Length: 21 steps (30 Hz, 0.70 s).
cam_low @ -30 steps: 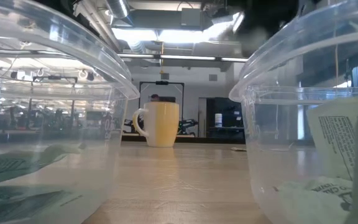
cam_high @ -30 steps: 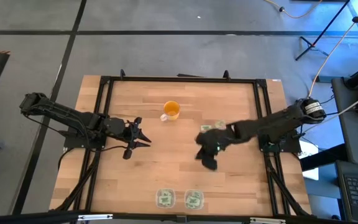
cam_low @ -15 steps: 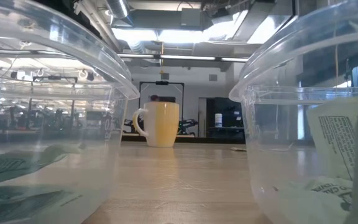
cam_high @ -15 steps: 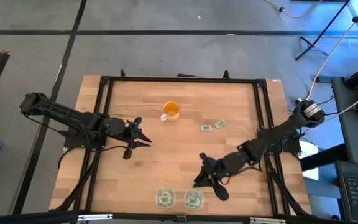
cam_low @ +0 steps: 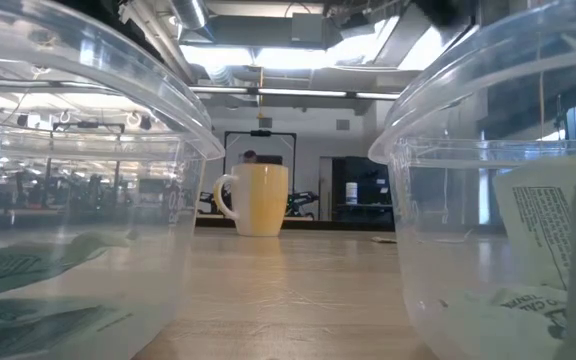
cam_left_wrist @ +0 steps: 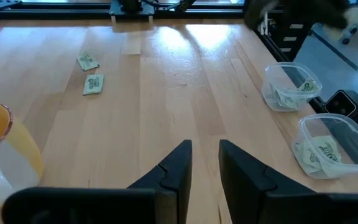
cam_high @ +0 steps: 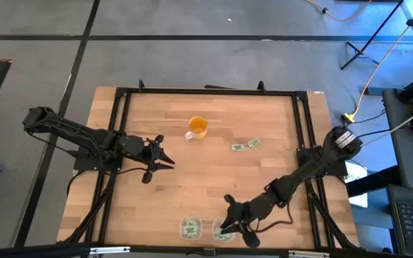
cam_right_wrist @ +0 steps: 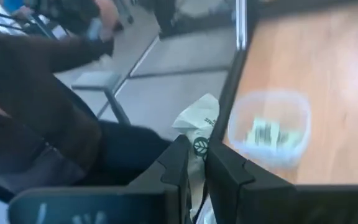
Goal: Pick and place items into bin
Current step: Put the green stevia packet into the right transparent bin
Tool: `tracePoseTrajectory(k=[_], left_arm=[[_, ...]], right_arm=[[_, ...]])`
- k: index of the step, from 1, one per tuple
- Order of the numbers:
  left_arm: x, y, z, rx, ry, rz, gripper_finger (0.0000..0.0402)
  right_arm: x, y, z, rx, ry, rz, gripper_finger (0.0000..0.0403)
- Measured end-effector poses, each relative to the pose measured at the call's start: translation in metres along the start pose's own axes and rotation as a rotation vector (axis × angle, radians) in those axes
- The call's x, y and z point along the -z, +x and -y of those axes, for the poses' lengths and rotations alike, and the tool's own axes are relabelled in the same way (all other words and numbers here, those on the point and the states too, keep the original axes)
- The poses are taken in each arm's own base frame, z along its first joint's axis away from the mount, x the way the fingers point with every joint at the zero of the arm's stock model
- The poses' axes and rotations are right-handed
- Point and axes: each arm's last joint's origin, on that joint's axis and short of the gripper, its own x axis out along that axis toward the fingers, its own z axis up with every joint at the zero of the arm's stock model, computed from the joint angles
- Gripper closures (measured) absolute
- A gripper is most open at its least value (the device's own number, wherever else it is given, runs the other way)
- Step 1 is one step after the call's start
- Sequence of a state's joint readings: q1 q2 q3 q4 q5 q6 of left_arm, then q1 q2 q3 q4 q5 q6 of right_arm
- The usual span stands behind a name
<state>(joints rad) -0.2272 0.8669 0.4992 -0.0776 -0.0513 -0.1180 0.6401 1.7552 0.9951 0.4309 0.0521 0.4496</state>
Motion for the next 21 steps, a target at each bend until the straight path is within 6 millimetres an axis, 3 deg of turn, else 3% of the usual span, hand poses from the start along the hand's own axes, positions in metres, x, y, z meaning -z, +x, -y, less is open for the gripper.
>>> tracePoseTrajectory(k=[6, 21], left_arm=[[0.0, 0.0, 0.0, 0.0, 0.0, 0.0, 0.0327], [0.0, 0.0, 0.0, -0.001, 0.001, -0.005, 0.0327]], right_arm=[[0.02, 0.014, 0.009, 0.033, 0.094, -0.064, 0.0351], [0.048, 0.023, 0.022, 0.132, 0.21, -0.214, 0.0351]])
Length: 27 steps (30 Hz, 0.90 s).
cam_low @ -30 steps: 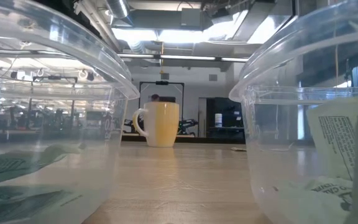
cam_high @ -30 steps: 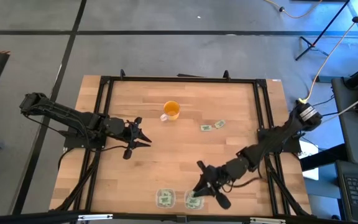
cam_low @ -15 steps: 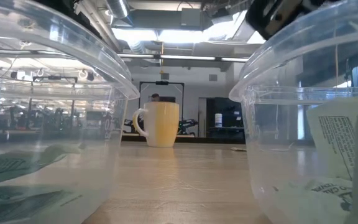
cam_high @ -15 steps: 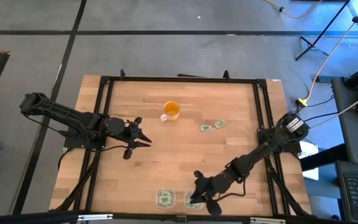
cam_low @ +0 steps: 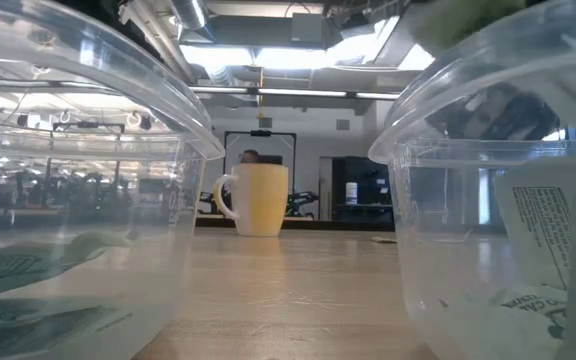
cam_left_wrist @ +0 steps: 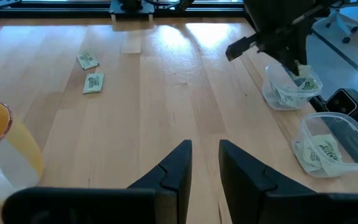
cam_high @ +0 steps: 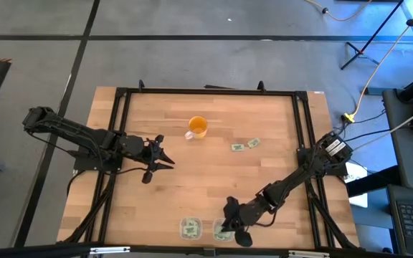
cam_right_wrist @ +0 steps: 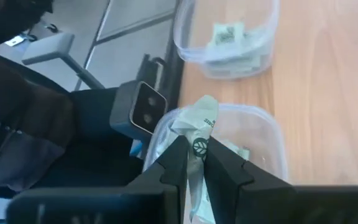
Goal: Pick and place items into bin
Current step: Put the green stevia packet into the right transparent bin, then put the green stevia packet into the left transparent bin
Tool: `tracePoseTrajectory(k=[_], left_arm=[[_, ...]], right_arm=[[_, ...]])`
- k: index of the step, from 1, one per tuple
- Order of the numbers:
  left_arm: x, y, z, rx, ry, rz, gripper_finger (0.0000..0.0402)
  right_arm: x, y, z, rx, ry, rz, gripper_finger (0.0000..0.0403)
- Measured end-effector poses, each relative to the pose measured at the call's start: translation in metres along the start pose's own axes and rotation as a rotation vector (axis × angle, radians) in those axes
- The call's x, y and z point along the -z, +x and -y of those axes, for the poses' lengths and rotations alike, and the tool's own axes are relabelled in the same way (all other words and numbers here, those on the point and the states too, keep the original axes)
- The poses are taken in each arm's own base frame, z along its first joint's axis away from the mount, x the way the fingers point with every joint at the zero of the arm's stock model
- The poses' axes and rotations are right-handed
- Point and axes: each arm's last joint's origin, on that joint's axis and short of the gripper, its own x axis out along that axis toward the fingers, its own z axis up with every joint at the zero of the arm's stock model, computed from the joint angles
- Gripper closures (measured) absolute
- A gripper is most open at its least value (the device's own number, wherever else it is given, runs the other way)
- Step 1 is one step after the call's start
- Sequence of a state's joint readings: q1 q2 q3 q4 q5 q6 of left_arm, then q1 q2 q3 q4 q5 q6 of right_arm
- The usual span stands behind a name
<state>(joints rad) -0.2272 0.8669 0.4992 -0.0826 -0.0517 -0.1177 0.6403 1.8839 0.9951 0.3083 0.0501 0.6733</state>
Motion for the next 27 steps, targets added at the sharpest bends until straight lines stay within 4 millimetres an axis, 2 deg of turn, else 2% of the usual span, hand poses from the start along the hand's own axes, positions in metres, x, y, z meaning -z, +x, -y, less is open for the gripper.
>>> tracePoseTrajectory(k=[5, 14, 19, 23, 27], left_arm=[[0.0, 0.0, 0.0, -0.001, 0.0, -0.005, 0.0327], [0.001, 0.0, 0.0, -0.001, 0.001, -0.008, 0.0327], [0.004, 0.0, -0.001, -0.027, 0.034, -0.039, 0.0327], [0.01, -0.001, -0.006, -0.172, 0.005, -0.087, 0.0323], [0.025, -0.005, -0.013, -0.308, -0.054, -0.231, 0.031]], right_arm=[[0.0, 0.0, 0.0, 0.003, 0.006, -0.004, 0.034], [-0.003, -0.004, -0.002, -0.006, -0.016, 0.005, 0.0273], [-0.02, -0.026, -0.015, -0.06, -0.058, 0.057, 0.0266], [-0.039, -0.052, -0.024, -0.089, -0.103, 0.107, 0.0265], [-0.054, -0.075, -0.021, -0.064, -0.159, 0.129, 0.0265]])
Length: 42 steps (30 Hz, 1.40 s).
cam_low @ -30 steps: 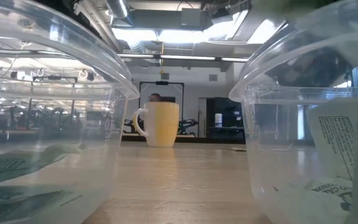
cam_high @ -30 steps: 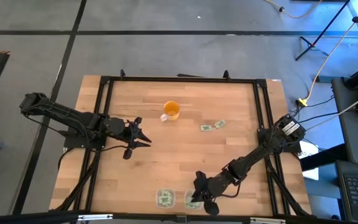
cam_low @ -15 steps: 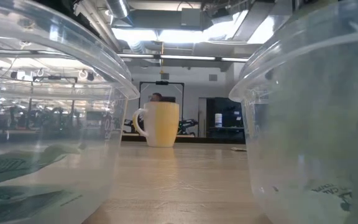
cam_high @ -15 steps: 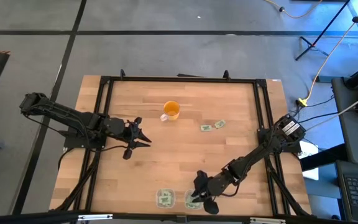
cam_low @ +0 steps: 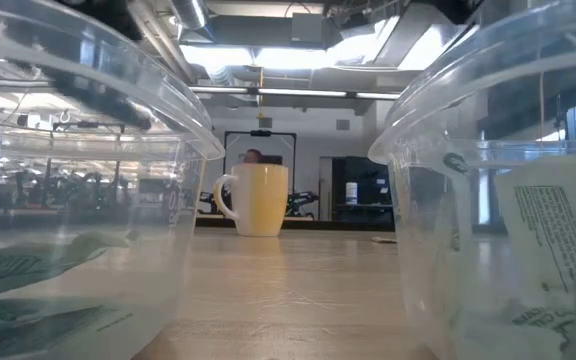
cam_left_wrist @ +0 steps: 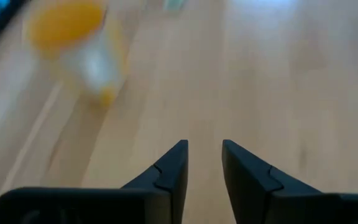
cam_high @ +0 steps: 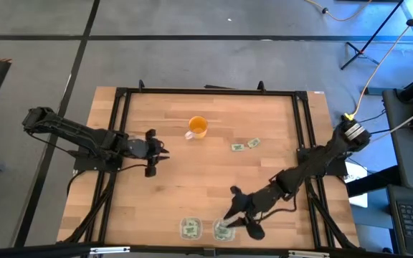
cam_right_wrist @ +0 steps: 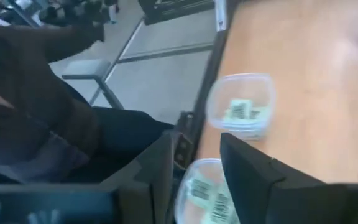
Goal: Pick and place items into bin
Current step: Put the green stevia packet into the left transparent bin
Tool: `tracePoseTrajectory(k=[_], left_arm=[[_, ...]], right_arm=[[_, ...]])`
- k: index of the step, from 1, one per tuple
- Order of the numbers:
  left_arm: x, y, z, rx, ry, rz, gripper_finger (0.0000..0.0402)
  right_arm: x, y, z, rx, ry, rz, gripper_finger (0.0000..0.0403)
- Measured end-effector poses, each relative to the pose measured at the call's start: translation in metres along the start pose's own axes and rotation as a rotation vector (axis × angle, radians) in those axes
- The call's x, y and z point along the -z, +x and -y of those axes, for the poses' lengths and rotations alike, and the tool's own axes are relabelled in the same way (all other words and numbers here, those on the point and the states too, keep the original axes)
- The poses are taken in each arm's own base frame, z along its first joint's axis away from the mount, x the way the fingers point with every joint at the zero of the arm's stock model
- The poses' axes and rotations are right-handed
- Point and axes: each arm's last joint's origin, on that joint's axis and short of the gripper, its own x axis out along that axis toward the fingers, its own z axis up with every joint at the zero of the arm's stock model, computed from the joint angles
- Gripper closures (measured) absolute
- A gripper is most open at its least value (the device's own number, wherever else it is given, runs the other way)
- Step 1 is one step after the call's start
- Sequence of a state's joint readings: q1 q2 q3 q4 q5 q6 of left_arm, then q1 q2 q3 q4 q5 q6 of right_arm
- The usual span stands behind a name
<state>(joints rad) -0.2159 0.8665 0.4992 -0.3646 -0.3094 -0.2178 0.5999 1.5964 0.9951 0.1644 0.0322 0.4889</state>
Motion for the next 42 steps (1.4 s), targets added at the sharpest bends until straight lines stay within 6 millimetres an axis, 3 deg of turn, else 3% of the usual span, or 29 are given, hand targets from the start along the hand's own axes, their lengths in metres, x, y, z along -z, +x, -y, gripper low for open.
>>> tracePoseTrajectory(k=[8, 13, 16, 20, 29, 36, 42], left_arm=[[0.019, 0.001, -0.023, -0.157, -0.194, -0.21, 0.0266], [0.021, 0.005, -0.034, -0.204, -0.147, -0.261, 0.025], [0.022, 0.009, -0.042, -0.227, -0.217, -0.288, 0.0245], [0.025, 0.017, -0.052, -0.22, -0.309, -0.351, 0.0247], [0.031, 0.034, -0.039, -0.047, -0.128, -0.476, 0.0256], [0.038, 0.046, -0.035, -0.193, -0.054, -0.535, 0.0242], [0.042, 0.058, -0.033, -0.143, -0.048, -0.575, 0.0242]], right_arm=[[-0.018, -0.027, 0.036, 0.154, -0.034, -0.074, 0.0265], [-0.024, -0.031, 0.06, 0.205, -0.027, -0.103, 0.0265], [-0.025, -0.032, 0.069, 0.21, -0.011, -0.125, 0.0265], [-0.026, -0.034, 0.075, 0.223, -0.026, -0.135, 0.0265], [-0.021, -0.035, 0.078, 0.247, -0.023, -0.193, 0.0265], [-0.021, -0.036, 0.079, 0.247, -0.072, -0.198, 0.0265], [-0.022, -0.036, 0.08, 0.251, -0.068, -0.198, 0.0265]])
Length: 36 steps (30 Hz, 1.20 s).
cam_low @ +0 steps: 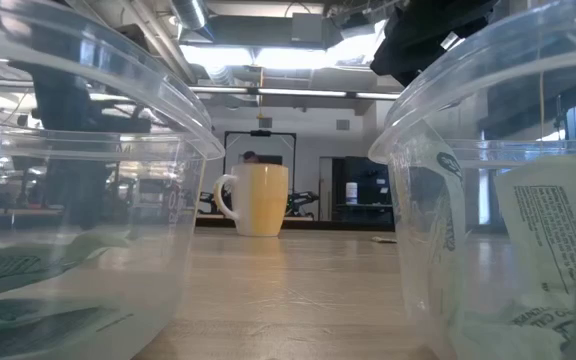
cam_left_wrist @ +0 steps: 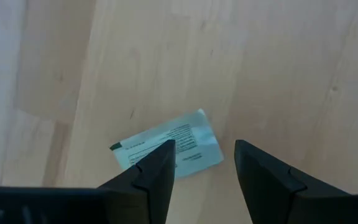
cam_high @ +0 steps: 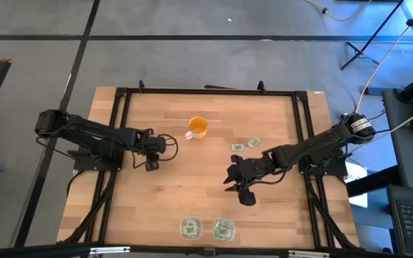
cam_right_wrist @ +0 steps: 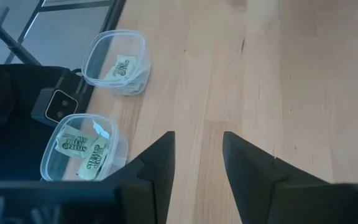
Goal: Pick and place items into bin
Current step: Put the green stevia packet into the left transparent bin
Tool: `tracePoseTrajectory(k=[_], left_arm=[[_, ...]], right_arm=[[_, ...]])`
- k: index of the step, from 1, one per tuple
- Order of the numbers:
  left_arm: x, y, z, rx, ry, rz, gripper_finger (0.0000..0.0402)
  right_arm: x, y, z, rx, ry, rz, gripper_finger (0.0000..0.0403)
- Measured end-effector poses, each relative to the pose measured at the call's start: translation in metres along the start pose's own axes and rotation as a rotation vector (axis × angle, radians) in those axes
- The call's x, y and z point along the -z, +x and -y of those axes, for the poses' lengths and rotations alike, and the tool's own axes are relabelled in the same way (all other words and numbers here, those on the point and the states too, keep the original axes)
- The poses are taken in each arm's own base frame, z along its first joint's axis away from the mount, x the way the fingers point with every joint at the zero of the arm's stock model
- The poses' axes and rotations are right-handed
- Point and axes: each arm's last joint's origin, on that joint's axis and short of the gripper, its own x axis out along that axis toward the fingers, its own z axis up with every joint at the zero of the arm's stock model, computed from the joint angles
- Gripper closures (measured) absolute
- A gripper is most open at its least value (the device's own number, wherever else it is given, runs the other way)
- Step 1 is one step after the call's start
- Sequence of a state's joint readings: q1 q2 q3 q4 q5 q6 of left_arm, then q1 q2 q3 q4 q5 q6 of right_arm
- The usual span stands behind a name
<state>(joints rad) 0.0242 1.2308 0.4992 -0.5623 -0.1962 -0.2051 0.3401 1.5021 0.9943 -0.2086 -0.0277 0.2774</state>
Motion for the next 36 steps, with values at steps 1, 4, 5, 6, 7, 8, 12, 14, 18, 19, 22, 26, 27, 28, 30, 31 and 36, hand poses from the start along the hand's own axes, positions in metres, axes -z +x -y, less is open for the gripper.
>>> tracePoseTrajectory(k=[1, 4, 5, 6, 7, 8, 12, 14, 18, 19, 22, 26, 27, 28, 30, 31, 36], left_arm=[[0.0, 0.002, 0.0, -0.003, 0.008, -0.01, 0.0242], [-0.001, 0.008, 0.001, -0.024, 0.012, -0.03, 0.0242], [-0.002, 0.011, 0.001, -0.024, 0.011, -0.041, 0.0242], [-0.002, 0.013, 0.0, -0.022, 0.007, -0.051, 0.0242], [-0.002, 0.014, -0.001, -0.019, 0.002, -0.065, 0.0243], [-0.003, 0.016, -0.001, -0.014, -0.003, -0.075, 0.0245], [-0.004, 0.018, -0.005, 0.025, -0.035, -0.088, 0.0267], [-0.004, 0.018, -0.007, 0.03, -0.046, -0.088, 0.0283], [-0.005, 0.019, -0.01, 0.03, -0.065, -0.082, 0.0315], [-0.005, 0.019, -0.01, 0.029, -0.066, -0.079, 0.0322], [-0.005, 0.02, -0.01, 0.026, -0.065, -0.072, 0.0338], [-0.004, 0.018, -0.009, 0.026, -0.059, -0.064, 0.0356], [-0.004, 0.016, -0.009, 0.036, -0.057, -0.056, 0.0361], [-0.004, 0.014, -0.008, 0.047, -0.057, -0.044, 0.0367], [-0.003, 0.009, -0.007, 0.084, -0.054, -0.03, 0.0379], [-0.001, 0.006, -0.006, 0.106, -0.05, -0.03, 0.0385], [-0.003, -0.01, -0.001, 0.227, -0.077, 0.057, 0.0397]], right_arm=[[0.0, 0.0, 0.0, 0.0, -0.001, 0.0, 0.0265], [0.0, 0.0, 0.001, 0.003, 0.0, 0.001, 0.0265], [-0.001, 0.0, 0.002, 0.005, 0.002, 0.001, 0.0265], [-0.001, 0.0, 0.003, 0.006, 0.004, 0.001, 0.0265], [-0.001, 0.0, 0.003, 0.006, 0.005, 0.001, 0.0265], [-0.001, 0.0, 0.003, 0.007, 0.005, 0.001, 0.0265], [-0.001, 0.0, 0.003, 0.007, 0.007, 0.0, 0.0265], [-0.001, 0.0, 0.002, 0.006, 0.007, 0.0, 0.0265], [-0.001, 0.0, 0.003, 0.006, 0.007, 0.0, 0.0265], [0.0, 0.0, 0.003, 0.006, 0.007, 0.0, 0.0265], [0.0, 0.0, 0.003, 0.007, 0.007, -0.002, 0.0265], [0.0, 0.0, 0.003, 0.007, 0.007, -0.004, 0.0265], [0.0, 0.0, 0.003, 0.008, 0.007, -0.005, 0.0265], [0.0, 0.0, 0.003, 0.008, 0.007, -0.005, 0.0265], [0.0, 0.0, 0.003, 0.008, 0.007, -0.005, 0.0265], [0.0, 0.0, 0.003, 0.008, 0.007, -0.005, 0.0265], [0.0, 0.0, 0.003, 0.008, 0.007, -0.005, 0.0265]])
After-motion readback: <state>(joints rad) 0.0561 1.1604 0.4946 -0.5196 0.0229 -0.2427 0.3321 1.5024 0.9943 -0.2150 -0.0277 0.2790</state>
